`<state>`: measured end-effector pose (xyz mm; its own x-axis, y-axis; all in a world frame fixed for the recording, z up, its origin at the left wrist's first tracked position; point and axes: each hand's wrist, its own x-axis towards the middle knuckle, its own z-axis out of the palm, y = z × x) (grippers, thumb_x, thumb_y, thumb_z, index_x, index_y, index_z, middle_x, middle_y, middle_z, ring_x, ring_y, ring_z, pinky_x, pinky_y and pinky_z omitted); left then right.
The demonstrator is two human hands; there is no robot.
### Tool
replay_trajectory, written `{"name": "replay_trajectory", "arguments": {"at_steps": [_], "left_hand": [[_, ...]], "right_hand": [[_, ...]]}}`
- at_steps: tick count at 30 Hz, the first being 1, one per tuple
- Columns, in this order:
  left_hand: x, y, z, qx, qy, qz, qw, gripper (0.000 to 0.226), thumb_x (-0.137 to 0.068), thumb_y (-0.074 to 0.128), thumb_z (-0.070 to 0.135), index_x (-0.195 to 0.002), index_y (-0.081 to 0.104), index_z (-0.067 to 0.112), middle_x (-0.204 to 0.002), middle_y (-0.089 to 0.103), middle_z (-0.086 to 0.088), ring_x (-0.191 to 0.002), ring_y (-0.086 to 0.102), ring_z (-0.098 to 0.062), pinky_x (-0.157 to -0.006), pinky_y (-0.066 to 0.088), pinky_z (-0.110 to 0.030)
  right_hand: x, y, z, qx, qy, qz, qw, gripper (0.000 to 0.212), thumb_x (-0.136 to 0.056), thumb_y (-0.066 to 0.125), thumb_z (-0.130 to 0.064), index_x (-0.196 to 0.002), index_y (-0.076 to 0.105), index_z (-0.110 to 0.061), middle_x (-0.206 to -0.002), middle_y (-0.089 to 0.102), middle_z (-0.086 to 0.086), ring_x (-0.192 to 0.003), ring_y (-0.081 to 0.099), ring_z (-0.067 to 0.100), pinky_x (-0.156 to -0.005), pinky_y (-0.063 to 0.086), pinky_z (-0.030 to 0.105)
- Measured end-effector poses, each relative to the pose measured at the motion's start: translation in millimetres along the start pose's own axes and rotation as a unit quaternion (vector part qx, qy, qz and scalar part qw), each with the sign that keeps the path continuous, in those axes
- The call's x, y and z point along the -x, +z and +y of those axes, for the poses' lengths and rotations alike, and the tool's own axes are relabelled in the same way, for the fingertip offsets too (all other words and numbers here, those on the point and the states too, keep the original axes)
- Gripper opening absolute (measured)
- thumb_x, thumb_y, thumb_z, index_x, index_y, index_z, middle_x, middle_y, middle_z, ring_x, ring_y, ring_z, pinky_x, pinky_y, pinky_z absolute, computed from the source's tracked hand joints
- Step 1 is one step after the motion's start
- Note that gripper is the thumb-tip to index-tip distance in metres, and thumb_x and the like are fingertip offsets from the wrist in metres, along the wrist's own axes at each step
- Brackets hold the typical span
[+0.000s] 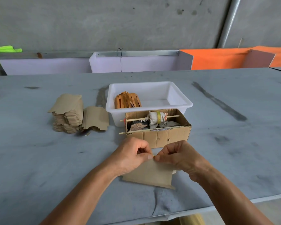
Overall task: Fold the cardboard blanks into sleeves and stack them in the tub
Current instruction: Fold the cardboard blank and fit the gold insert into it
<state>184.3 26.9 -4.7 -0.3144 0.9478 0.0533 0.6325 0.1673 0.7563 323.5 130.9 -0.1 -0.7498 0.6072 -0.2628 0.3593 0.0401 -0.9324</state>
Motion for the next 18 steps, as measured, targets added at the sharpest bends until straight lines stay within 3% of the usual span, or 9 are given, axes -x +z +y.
{"name": "replay_trajectory", "arguments": {"at_steps": [4,8,11,14,16,18], "left_hand": [[1.2,-0.7,-4.9,0.013,-0.021,-0.006,1.0,0.018,-0.079,0.075,0.017,-0.066,0.065,0.023,-0.064,0.061,0.01,-0.06,0.052,0.0,-0.063,0.046,-0.02],[1.0,-4.5,-11.2,0.029,-0.064,0.006,0.998,0.018,-0.075,0.078,0.022,-0.062,0.066,0.02,-0.056,0.055,0.012,-0.055,0.046,-0.001,-0.056,0.039,-0.017],[2.1,-7.1,-14.1,0.084,-0.092,-0.002,0.992,0.013,-0.08,0.074,0.011,-0.069,0.07,0.017,-0.059,0.06,0.009,-0.059,0.05,-0.003,-0.06,0.043,-0.018],[4.3,-11.2,-18.1,0.148,-0.11,-0.015,0.983,0.015,-0.083,0.067,-0.001,-0.078,0.072,0.013,-0.071,0.066,-0.006,-0.068,0.055,-0.013,-0.065,0.046,-0.022],[5.3,-12.9,-19.9,0.199,-0.113,-0.025,0.973,0.019,-0.083,0.063,-0.007,-0.08,0.072,0.01,-0.075,0.066,-0.012,-0.071,0.055,-0.019,-0.063,0.045,-0.022],[5.8,-13.4,-21.0,0.232,-0.111,-0.032,0.966,0.021,-0.084,0.061,-0.009,-0.081,0.071,0.009,-0.074,0.068,-0.009,-0.068,0.056,-0.015,-0.059,0.044,-0.019]], "right_hand": [[-0.7,-0.1,0.9,0.015,0.001,-0.008,1.0,0.015,-0.077,0.074,-0.003,-0.063,0.073,-0.011,-0.062,0.068,0.0,-0.059,0.057,0.006,-0.051,0.044,0.014],[-0.5,-5.2,5.8,-0.018,0.02,-0.032,0.999,0.021,-0.08,0.068,0.004,-0.066,0.074,-0.011,-0.059,0.065,0.0,-0.052,0.052,0.004,-0.047,0.039,0.013],[-1.6,-9.9,9.2,-0.049,0.024,-0.031,0.998,0.024,-0.08,0.064,0.009,-0.071,0.076,-0.01,-0.062,0.066,0.002,-0.055,0.053,0.005,-0.05,0.041,0.015],[-3.0,-13.6,12.1,-0.083,0.035,-0.008,0.996,0.025,-0.077,0.066,0.012,-0.075,0.076,-0.01,-0.063,0.066,0.004,-0.058,0.055,0.01,-0.052,0.044,0.017],[-3.7,-17.2,12.9,-0.099,0.038,-0.002,0.994,0.024,-0.075,0.067,0.014,-0.078,0.075,-0.008,-0.06,0.067,0.004,-0.054,0.058,0.01,-0.048,0.044,0.017],[-3.8,-20.1,13.2,-0.108,0.036,-0.005,0.993,0.023,-0.074,0.067,0.014,-0.08,0.075,-0.006,-0.061,0.068,0.005,-0.052,0.06,0.009,-0.046,0.045,0.017]]}}
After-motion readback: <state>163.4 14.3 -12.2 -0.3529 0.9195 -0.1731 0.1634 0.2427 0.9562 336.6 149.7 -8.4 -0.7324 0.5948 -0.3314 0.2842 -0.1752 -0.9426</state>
